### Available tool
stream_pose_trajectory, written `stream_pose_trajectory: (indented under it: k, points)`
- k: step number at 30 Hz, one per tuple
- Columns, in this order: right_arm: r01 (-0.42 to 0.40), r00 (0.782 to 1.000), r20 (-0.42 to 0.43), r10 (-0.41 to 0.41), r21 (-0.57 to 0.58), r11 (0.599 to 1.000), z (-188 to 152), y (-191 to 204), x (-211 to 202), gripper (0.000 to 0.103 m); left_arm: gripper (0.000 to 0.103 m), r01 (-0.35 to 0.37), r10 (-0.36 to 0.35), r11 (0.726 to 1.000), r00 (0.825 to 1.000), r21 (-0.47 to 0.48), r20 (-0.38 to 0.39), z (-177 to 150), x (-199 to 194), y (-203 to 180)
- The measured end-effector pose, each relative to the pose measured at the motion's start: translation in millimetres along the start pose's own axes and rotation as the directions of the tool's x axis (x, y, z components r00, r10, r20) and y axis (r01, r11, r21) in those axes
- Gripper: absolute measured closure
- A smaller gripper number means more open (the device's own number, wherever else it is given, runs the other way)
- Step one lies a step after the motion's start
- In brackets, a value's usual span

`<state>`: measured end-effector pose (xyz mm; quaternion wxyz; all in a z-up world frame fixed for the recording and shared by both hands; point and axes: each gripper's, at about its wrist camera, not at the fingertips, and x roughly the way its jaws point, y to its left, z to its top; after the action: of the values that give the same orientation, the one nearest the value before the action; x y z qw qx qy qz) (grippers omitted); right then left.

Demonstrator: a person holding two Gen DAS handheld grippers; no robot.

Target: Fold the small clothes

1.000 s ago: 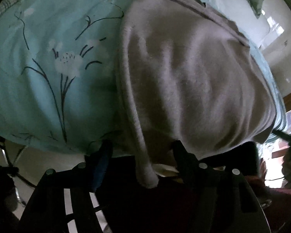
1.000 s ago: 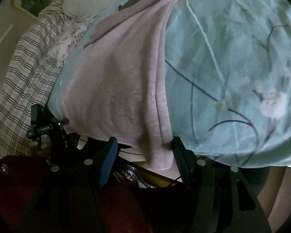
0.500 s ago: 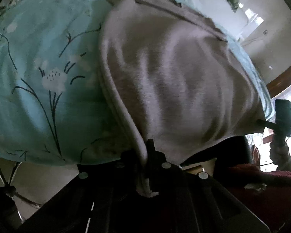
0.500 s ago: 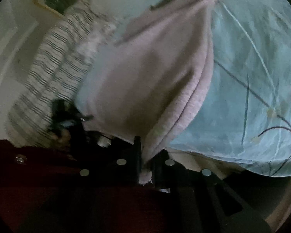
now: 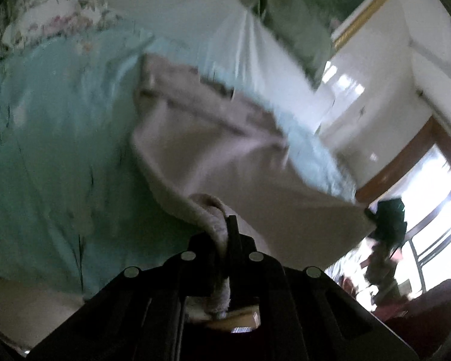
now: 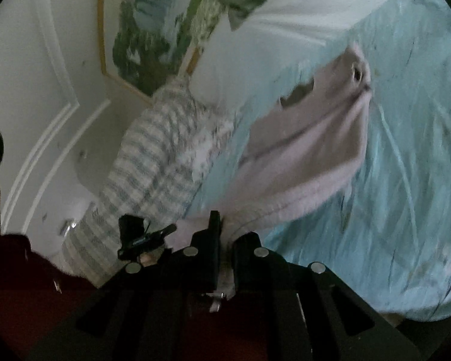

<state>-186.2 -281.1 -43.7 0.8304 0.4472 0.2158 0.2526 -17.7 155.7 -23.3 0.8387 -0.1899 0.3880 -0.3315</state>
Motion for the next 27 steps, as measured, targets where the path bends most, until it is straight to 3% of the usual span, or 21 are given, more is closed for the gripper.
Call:
stream_pose_trajectory:
  k: [8, 14, 21, 23, 27]
  points:
    - [0.075, 0.989, 0.126, -0.072, -0.016, 0.997, 68.7, -7.7, 15.7, 0.095, 0.100, 0.042, -0.038, 0.999, 0.987, -0.023, 0.155, 77.6, 7.6, -7.0]
    - [0.182, 0.971, 0.165, -0.173, -0.045, 0.982, 130.3, -19.1, 39.1, 0.095, 0.100, -0.005, 0.004, 1.000, 0.980, 0.004, 0.200, 135.1, 42.2, -21.9]
    - [0.344, 0.924, 0.184, -0.336, -0.011, 0.939, 204.3, -52.4, 87.2, 0.095, 0.100, -0.131, 0.127, 0.991, 0.961, 0.000, 0.244, 205.1, 86.0, -13.9]
    - [0.367, 0.916, 0.177, -0.361, -0.002, 0.930, 215.9, -64.2, 101.2, 0.095, 0.100, -0.162, 0.160, 0.987, 0.957, -0.010, 0.241, 222.9, 103.7, -5.5]
    - [0.474, 0.872, 0.133, -0.470, 0.002, 0.880, 238.2, -95.5, 137.3, 0.095, 0.100, -0.221, 0.224, 0.975, 0.955, -0.037, 0.194, 254.3, 151.3, 18.8]
